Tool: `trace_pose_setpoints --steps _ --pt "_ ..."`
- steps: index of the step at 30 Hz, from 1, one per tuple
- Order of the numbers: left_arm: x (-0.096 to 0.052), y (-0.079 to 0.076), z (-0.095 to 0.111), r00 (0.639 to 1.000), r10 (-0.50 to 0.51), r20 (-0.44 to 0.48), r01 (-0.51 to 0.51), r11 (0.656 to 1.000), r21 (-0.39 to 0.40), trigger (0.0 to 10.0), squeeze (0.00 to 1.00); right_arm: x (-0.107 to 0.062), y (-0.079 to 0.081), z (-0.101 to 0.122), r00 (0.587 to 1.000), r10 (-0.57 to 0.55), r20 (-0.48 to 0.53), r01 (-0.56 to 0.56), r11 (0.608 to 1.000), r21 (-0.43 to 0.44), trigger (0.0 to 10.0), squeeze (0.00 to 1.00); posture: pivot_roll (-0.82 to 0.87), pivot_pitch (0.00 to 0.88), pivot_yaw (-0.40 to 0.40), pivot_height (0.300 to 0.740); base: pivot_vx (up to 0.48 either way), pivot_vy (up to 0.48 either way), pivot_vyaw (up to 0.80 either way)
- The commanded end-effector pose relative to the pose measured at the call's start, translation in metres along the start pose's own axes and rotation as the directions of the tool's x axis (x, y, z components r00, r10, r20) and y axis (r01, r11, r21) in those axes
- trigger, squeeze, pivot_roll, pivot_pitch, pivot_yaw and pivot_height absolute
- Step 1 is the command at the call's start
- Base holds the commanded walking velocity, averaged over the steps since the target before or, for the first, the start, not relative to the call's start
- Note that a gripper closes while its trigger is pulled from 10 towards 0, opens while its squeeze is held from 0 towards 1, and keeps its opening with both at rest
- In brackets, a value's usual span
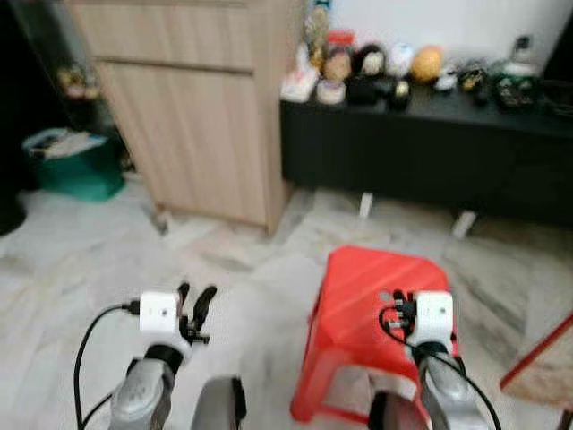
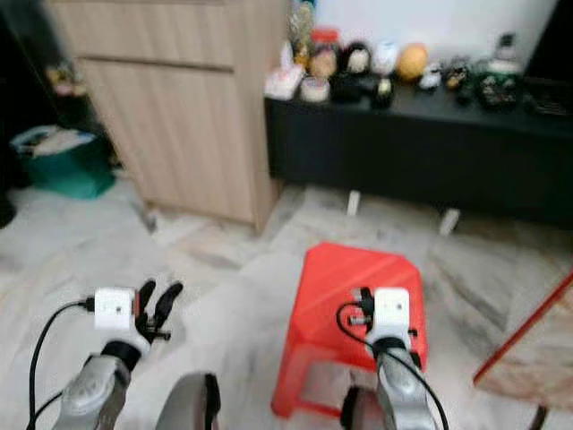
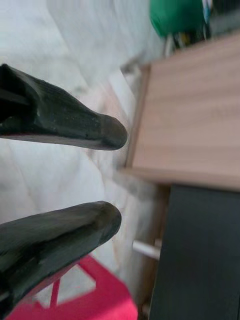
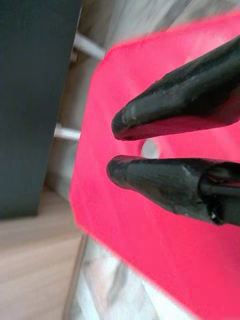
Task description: Hang keys on a hook
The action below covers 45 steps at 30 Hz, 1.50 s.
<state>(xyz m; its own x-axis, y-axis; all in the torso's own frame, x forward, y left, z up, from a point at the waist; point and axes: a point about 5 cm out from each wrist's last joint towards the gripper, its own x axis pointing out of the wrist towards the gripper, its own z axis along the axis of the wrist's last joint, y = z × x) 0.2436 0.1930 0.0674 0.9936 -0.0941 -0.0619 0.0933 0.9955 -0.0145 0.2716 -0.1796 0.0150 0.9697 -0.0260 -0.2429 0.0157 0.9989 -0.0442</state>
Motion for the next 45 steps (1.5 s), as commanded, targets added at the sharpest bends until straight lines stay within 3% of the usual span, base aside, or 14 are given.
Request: trace_pose_setpoints --steps 1,19,25,37,45 --pt "0.0 0.0 0.0 1.0 -0.003 -0.007 0.003 1.0 -0.011 10.0 0.0 -0.001 -0.001 -0.002 1.0 -0.012 -0.003 0.012 1.0 0.003 10.0 0.0 0.02 0.001 -0.004 0.577 0.0 0.0 0.0" --pt "0.001 -0.001 0.001 1.0 -0.015 -0.006 0.015 1.0 -0.014 10.0 0.0 -0.001 -0.004 -0.003 0.999 -0.044 -0.008 0.044 0.999 -0.001 10.0 0.0 0.02 0.004 0.0 0.577 0.041 0.0 0.0" --pt "0.001 -0.001 0.001 1.0 -0.017 -0.005 0.017 1.0 -0.015 10.0 0.0 0.0 -0.011 -0.011 0.992 -0.1 -0.076 0.097 0.994 -0.043 10.0 0.0 0.02 0.005 0.0 0.577 0.264 0.0 0.0" --pt "0.0 -0.001 -0.001 1.0 -0.012 -0.017 0.012 1.0 -0.012 10.0 0.0 0.0 -0.011 -0.012 0.99 -0.114 -0.085 0.111 0.993 -0.047 10.0 0.0 0.02 0.007 0.002 0.577 0.221 0.0 0.0" --pt "0.0 -0.001 -0.002 1.0 -0.012 -0.02 0.012 1.0 -0.011 10.0 0.0 -0.001 -0.023 -0.018 0.974 -0.184 -0.135 0.172 0.981 -0.092 10.0 0.0 0.02 0.007 0.002 0.577 0.0 0.0 0.0"
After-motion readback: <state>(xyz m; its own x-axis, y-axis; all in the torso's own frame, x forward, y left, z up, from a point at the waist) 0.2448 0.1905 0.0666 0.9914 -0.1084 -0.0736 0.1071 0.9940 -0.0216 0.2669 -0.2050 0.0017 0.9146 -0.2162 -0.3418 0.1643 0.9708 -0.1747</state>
